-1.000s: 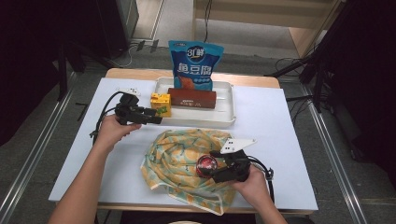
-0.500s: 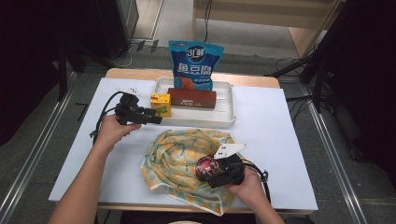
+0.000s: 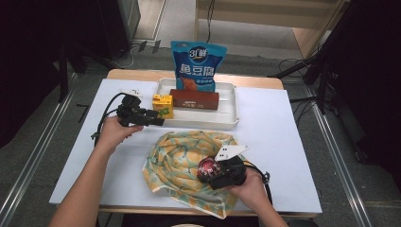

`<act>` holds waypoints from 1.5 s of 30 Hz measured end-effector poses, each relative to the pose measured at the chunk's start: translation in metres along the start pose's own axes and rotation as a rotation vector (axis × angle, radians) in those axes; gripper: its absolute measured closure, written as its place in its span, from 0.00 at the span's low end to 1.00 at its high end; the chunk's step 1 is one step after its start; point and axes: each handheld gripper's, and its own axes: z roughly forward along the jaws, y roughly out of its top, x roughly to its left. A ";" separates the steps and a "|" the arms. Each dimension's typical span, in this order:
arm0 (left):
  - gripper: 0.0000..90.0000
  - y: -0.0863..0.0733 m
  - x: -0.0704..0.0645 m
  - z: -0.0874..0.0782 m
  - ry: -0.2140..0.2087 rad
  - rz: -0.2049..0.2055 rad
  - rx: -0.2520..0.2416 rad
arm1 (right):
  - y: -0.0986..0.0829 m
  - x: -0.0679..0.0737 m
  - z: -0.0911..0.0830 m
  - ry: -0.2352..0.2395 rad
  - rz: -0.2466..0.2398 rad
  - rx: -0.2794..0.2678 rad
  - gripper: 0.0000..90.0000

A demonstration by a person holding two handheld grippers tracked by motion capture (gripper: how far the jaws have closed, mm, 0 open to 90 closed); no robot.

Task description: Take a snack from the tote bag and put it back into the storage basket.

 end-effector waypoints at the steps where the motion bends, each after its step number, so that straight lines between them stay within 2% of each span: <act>1: 0.42 0.000 0.000 0.000 0.002 0.001 0.000 | 0.000 -0.001 0.000 0.008 -0.001 -0.002 0.27; 5: 0.42 0.000 0.000 0.000 0.003 0.000 -0.003 | 0.001 -0.002 -0.001 0.024 0.008 -0.010 0.28; 14: 0.42 0.000 0.001 0.000 0.002 0.003 0.002 | 0.005 -0.003 -0.003 0.021 0.023 0.002 0.29; 23: 0.42 0.000 0.001 0.000 0.002 0.001 -0.003 | 0.011 -0.007 -0.012 0.005 0.034 -0.033 0.29; 26: 0.42 0.000 0.000 0.000 0.002 0.003 -0.003 | 0.012 -0.011 -0.015 0.012 0.053 -0.040 0.29; 40: 0.42 0.000 -0.001 -0.003 -0.002 0.010 -0.009 | 0.022 -0.018 -0.026 -0.020 0.058 -0.067 0.29; 45: 0.42 -0.001 -0.001 -0.004 0.000 0.009 -0.007 | 0.025 -0.020 -0.029 -0.028 0.060 -0.061 0.29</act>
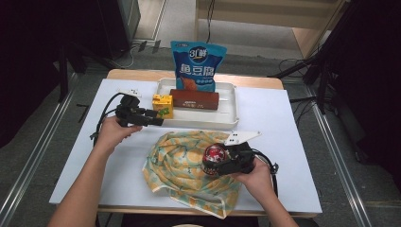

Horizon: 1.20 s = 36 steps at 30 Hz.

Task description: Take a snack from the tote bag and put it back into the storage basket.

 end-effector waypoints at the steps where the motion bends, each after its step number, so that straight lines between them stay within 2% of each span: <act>1: 0.42 0.000 0.000 0.000 0.000 0.000 0.001 | 0.001 0.000 0.000 -0.001 -0.001 -0.002 0.29; 23: 0.41 -0.006 -0.001 -0.007 0.003 -0.005 -0.004 | 0.020 -0.003 -0.008 -0.015 -0.004 -0.015 0.30; 36: 0.41 -0.006 -0.001 -0.007 0.006 -0.004 0.001 | 0.035 -0.014 -0.015 -0.029 0.007 -0.024 0.30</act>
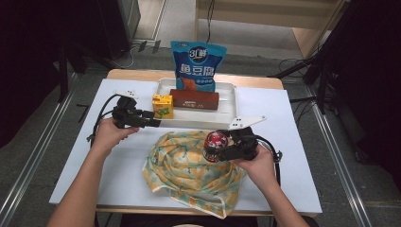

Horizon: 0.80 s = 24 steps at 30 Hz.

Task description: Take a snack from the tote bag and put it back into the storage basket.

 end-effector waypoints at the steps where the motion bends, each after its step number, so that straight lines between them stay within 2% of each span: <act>1: 0.41 0.000 0.000 0.000 -0.001 0.000 0.000 | 0.001 -0.001 0.000 -0.004 0.006 0.000 0.30; 24: 0.41 -0.001 0.000 -0.002 -0.008 -0.004 -0.009 | 0.026 -0.018 -0.003 -0.039 0.000 -0.013 0.30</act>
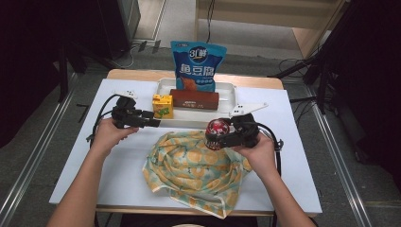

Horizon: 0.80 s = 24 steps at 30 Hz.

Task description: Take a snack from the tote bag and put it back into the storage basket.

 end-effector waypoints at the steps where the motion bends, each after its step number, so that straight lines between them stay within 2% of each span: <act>1: 0.41 0.000 0.000 0.000 0.000 -0.001 0.000 | 0.001 -0.001 0.000 -0.004 0.004 0.001 0.30; 24: 0.41 0.000 0.000 0.001 0.001 0.006 0.007 | 0.014 -0.023 0.010 -0.036 0.025 0.003 0.30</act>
